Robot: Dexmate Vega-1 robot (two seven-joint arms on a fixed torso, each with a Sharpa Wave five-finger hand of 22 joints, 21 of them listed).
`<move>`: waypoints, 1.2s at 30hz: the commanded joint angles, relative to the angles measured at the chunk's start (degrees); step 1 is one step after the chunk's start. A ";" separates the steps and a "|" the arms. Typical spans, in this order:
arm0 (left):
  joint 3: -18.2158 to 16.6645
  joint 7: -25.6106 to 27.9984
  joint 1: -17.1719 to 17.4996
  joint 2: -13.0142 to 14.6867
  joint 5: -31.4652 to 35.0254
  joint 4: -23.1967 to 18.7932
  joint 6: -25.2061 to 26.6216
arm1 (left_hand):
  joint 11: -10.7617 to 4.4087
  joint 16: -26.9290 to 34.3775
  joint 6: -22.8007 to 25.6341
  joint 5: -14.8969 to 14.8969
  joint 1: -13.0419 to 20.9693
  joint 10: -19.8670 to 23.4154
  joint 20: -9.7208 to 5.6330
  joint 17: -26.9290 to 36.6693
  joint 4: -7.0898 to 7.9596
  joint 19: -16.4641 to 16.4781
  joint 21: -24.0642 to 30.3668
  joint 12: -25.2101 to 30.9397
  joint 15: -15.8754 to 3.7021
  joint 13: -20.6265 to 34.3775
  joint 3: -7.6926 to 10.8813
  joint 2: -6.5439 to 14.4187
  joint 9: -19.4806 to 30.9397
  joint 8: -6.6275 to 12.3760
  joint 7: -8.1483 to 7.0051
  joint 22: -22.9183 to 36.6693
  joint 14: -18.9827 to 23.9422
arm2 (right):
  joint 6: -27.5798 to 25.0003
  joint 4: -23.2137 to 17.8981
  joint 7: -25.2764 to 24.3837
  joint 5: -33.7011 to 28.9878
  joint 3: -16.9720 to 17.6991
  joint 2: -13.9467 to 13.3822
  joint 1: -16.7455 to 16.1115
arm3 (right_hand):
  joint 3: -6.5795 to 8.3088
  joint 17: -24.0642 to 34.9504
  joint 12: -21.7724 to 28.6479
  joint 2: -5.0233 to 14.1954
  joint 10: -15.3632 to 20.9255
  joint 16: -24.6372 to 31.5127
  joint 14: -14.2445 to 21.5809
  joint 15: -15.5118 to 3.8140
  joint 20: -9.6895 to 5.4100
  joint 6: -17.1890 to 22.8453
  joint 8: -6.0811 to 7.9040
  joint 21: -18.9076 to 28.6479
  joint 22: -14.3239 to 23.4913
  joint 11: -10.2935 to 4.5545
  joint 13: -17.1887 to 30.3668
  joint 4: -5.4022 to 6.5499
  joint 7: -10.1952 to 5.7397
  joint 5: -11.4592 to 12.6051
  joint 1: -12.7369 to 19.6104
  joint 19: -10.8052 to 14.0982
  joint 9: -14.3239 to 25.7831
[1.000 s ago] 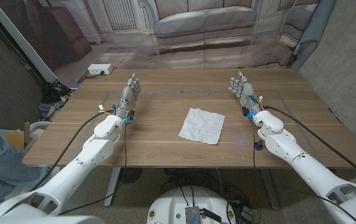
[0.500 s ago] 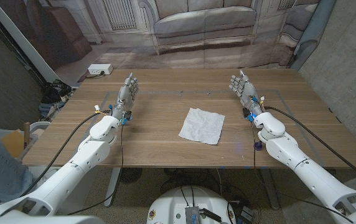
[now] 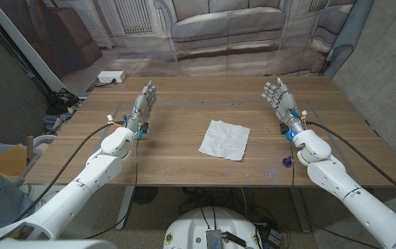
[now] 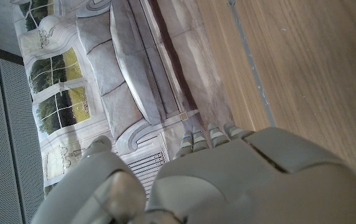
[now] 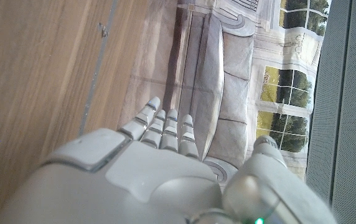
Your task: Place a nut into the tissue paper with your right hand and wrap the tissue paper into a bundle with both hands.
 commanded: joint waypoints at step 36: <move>0.04 9.45 5.00 1.43 5.55 -10.90 4.47 | -0.38 1.61 14.84 0.08 5.73 14.24 -1.33 0.31 -3.15 15.98 3.68 2.17 -1.19 0.33 -0.20 1.35 0.26 2.36 0.00 0.23 14.91 | 7.98 -10.63 2.39 -1.30 10.07 -7.49 -16.29 | 0.80 0.10 1.31 0.80 4.60 0.35 3.35 -1.59 -2.17 3.66 0.93 -0.52 0.31 -1.76 0.20 -1.80 -1.06 0.11 2.80 3.43 0.16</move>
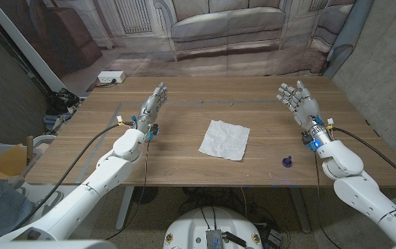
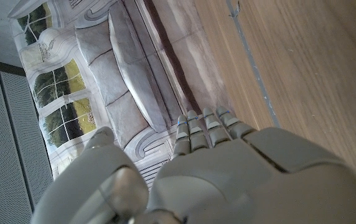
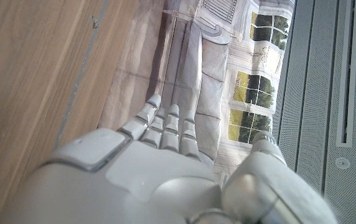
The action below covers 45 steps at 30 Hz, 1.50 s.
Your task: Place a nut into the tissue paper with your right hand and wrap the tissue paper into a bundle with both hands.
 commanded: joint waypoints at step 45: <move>-3.39 2.50 4.05 2.98 1.70 -7.60 1.09 | 0.32 -0.77 2.58 -0.22 1.44 2.78 -0.74 0.25 -0.80 4.61 0.25 -1.19 0.32 0.43 -0.38 0.44 0.31 -1.04 0.02 0.24 2.90 | -1.85 -16.88 -15.30 -27.34 18.85 4.47 -26.01 | 1.61 0.17 1.16 1.49 6.13 0.63 6.78 -2.89 -2.95 5.04 0.79 -0.08 0.42 -2.11 0.22 -1.86 -1.15 0.11 3.79 7.12 0.26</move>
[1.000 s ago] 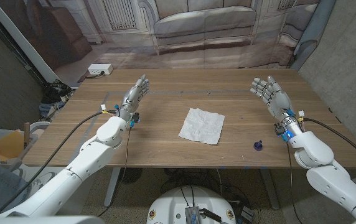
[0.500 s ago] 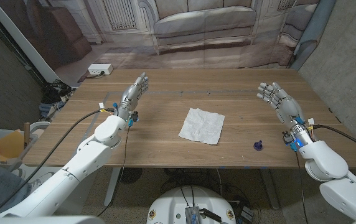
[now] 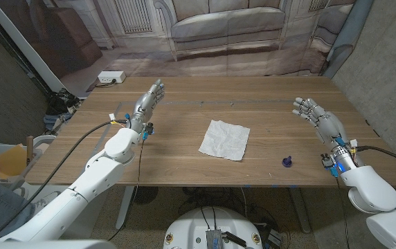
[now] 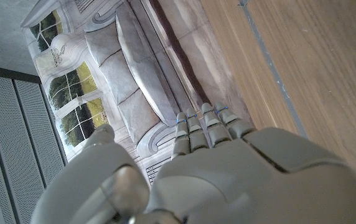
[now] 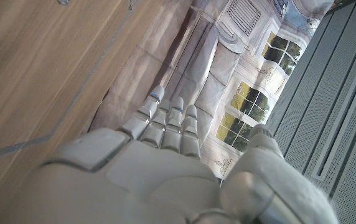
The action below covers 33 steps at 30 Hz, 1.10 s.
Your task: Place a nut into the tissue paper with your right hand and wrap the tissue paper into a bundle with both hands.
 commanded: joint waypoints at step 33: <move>0.28 0.67 -1.62 -0.87 1.12 0.76 0.44 | -0.36 -0.65 -0.06 -0.46 0.32 -0.34 0.21 0.31 -0.21 -2.04 -1.62 -0.94 -0.34 0.21 -0.05 0.98 0.36 -1.21 -0.12 0.27 -0.75 | -8.55 -11.24 -6.36 -28.80 10.96 11.21 -12.37 | 2.37 0.10 0.39 0.71 3.89 -0.24 3.35 -1.21 -1.47 4.28 0.65 -1.44 0.25 -3.87 0.41 -2.21 -4.23 0.29 6.28 2.17 0.79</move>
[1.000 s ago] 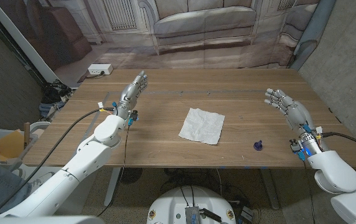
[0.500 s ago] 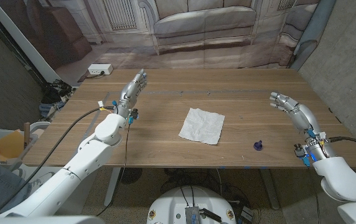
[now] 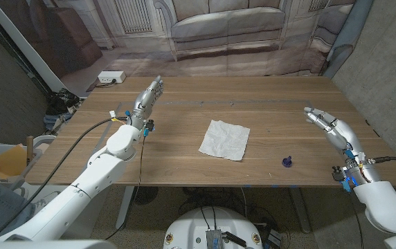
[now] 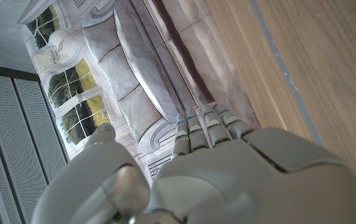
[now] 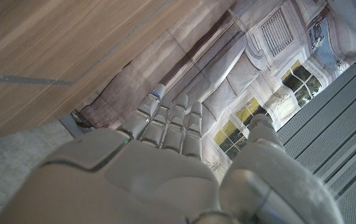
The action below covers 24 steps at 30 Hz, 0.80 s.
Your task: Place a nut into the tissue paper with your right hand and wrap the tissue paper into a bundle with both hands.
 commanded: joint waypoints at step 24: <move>-0.59 -1.90 0.83 0.68 -1.02 0.39 -1.50 | -0.61 -0.11 0.25 -0.18 0.21 0.21 0.78 0.33 -0.09 -1.61 -1.04 -0.29 -0.20 0.24 -0.34 0.13 0.09 -0.54 -0.56 0.25 -0.26 | -11.24 -10.51 -1.08 -28.26 4.42 4.39 -7.46 | 2.22 0.11 0.18 -2.16 2.40 -0.20 2.88 -1.20 -0.13 1.94 0.43 -1.63 0.18 -3.43 0.21 -1.15 -2.68 0.44 8.43 0.62 0.36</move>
